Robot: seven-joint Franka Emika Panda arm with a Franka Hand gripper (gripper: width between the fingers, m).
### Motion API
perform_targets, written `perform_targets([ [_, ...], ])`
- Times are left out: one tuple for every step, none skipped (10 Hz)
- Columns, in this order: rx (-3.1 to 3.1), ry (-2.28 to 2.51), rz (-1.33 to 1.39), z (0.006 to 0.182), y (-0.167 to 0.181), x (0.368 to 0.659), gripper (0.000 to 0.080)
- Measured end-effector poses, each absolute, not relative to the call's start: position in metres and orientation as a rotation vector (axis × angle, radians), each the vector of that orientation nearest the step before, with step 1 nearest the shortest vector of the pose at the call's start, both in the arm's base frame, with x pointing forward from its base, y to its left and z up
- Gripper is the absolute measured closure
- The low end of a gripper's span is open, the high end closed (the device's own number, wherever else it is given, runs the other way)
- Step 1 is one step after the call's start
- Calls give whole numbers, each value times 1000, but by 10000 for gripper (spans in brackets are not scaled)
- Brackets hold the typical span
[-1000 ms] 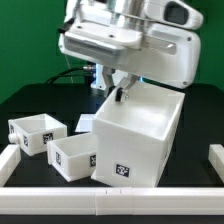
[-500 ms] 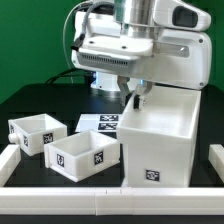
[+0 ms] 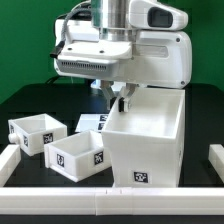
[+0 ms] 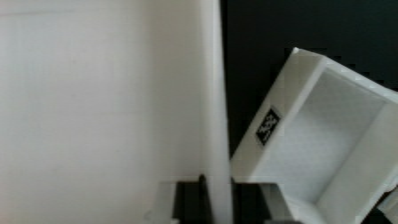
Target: Assemble drawer
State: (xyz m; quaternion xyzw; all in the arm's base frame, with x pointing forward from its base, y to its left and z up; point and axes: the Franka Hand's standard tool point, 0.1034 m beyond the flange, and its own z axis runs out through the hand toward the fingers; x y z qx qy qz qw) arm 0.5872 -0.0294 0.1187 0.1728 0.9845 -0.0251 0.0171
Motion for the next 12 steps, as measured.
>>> perform_targets([
  [508,3105,-87,114,-27,581,759],
  [497,3143,-94,111,-21,577,759],
  [478,3170,-94,108,-11,576,759],
  [462,3220,-100,105,2,572,759],
  [504,3243,-101,102,18,571,759],
  [607,3238,-110,103,29,566,758],
  [581,3243,-111,103,26,567,758],
  [587,3240,-119,103,24,567,758],
  [581,3240,-123,103,24,567,758],
  [581,3240,-123,103,23,567,758],
  [549,3257,-124,102,23,566,758],
  [442,3336,-134,97,19,564,758],
])
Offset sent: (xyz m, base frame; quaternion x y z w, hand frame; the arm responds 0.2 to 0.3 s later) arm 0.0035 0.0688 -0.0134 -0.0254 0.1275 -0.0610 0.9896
